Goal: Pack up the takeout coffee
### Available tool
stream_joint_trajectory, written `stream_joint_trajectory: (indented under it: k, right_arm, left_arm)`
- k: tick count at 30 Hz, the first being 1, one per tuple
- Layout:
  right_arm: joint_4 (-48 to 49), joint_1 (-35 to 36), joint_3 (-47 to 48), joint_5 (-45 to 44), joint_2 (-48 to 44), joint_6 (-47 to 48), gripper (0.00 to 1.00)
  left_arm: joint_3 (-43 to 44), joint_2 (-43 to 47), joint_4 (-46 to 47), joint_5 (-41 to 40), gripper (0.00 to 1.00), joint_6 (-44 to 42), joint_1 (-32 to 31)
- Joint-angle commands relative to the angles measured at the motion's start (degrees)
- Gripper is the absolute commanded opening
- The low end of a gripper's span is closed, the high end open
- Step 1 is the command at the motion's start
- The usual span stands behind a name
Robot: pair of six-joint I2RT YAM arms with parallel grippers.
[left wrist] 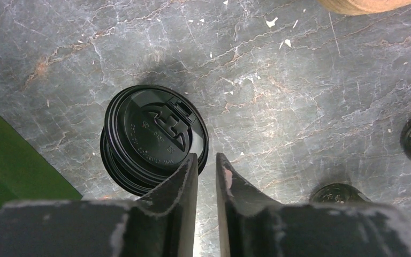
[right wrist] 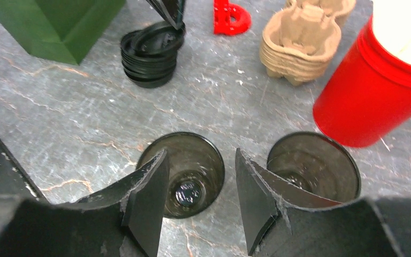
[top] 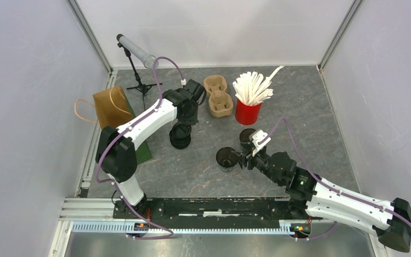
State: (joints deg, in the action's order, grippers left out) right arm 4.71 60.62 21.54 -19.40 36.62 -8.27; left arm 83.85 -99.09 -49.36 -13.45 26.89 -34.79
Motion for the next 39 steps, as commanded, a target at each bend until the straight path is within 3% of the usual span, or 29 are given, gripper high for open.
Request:
stream_joint_trajectory:
  k: [1,9,17,35,39]
  right_arm:
    - [6.6,-0.1,0.9,3.3,-0.4,2.1,0.56]
    - [4.6,-0.1,1.0,3.5,0.9,1.4,0.56]
    - [2.9,-0.1,1.9,2.7,0.9,2.3,0.55]
    - [1.6,-0.1,1.9,2.1,-0.6,2.7,0.55]
    - [1.2,0.0,1.8,1.8,-0.9,2.6,0.55]
  left_arm:
    - [1.1,1.1,-0.3,-1.3,0.32,-3.2,-0.1]
    - [3.5,-4.1,-0.1,-2.4,0.43,-3.8,0.0]
    - [3.6,-6.9,0.3,-4.9,0.44,-3.8,0.1]
    - [2.8,-9.2,2.0,-3.7,0.34,-3.4,0.1]
    - [2.7,-8.6,2.1,-3.6,0.21,-3.2,0.0]
